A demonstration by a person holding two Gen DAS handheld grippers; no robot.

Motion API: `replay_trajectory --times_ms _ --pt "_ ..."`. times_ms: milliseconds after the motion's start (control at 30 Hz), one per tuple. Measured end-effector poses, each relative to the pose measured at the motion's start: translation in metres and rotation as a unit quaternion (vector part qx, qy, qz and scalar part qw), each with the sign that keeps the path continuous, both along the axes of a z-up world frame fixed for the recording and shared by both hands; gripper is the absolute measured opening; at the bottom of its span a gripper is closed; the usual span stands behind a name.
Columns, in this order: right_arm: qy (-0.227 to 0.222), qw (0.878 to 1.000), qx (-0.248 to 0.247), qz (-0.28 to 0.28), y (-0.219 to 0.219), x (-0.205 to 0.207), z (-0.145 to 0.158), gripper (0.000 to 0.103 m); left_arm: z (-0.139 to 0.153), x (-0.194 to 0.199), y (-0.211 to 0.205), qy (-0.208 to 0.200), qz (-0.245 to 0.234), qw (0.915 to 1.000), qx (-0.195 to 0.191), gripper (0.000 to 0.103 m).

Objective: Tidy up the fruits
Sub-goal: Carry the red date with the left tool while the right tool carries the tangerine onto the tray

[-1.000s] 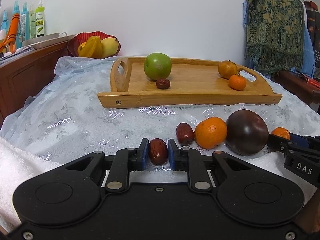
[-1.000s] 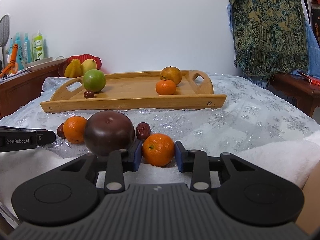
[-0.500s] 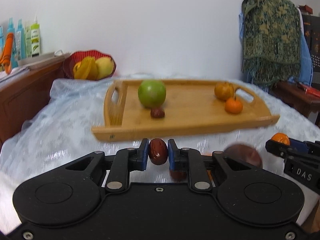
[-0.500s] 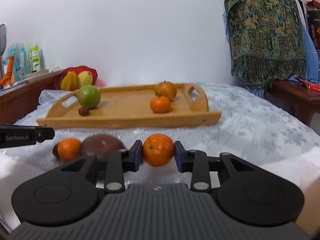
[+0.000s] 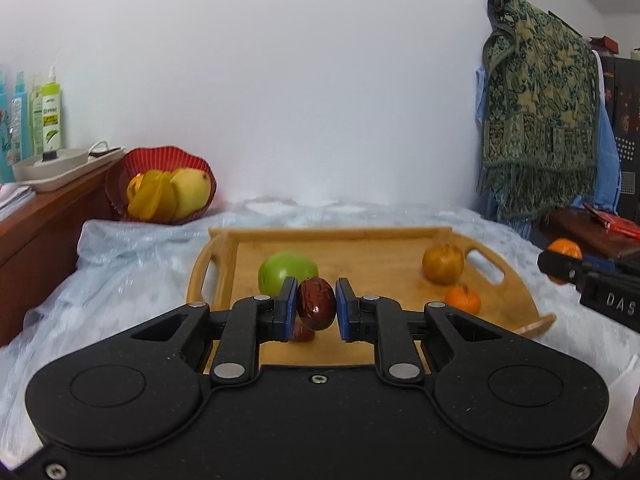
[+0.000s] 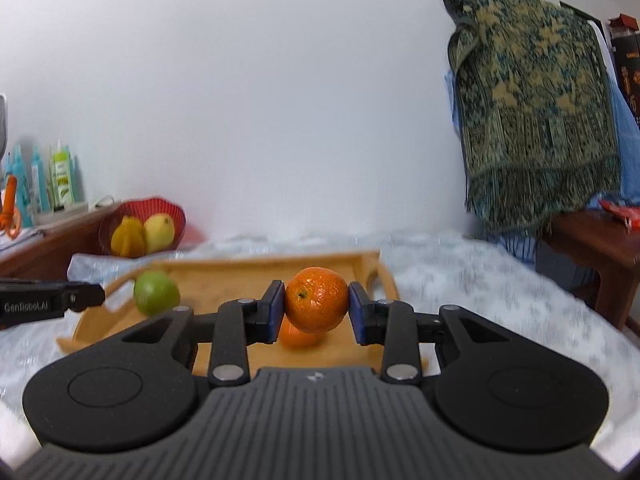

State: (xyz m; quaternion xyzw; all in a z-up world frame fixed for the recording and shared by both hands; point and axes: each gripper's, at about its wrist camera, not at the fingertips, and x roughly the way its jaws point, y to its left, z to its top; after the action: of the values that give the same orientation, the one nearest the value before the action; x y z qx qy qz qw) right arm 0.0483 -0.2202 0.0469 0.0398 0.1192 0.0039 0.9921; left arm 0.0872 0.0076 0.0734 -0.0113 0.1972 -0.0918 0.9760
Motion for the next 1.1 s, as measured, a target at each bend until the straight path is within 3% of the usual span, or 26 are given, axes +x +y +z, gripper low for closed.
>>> replay_trajectory --times_ms 367,533,667,867,1100 --pt "0.019 1.0 0.014 0.002 -0.007 0.066 0.018 0.038 0.022 0.07 -0.005 0.009 -0.002 0.9998 -0.017 0.019" --pt "0.046 0.998 0.03 0.007 -0.015 0.1 0.017 0.038 0.025 0.116 0.003 0.049 -0.03 0.9976 -0.04 0.019" --pt "0.086 0.994 0.056 0.022 -0.025 0.131 0.017 0.038 0.02 0.158 0.011 0.085 -0.018 0.9946 -0.056 0.019" --pt "0.131 0.99 0.019 0.056 -0.015 0.172 0.015 0.038 0.01 0.192 0.01 0.105 -0.015 0.9941 -0.022 0.019" --pt "0.196 0.978 0.023 0.062 -0.009 0.213 0.001 0.038 -0.005 0.221 0.0 0.151 -0.021 0.9882 0.009 0.019"
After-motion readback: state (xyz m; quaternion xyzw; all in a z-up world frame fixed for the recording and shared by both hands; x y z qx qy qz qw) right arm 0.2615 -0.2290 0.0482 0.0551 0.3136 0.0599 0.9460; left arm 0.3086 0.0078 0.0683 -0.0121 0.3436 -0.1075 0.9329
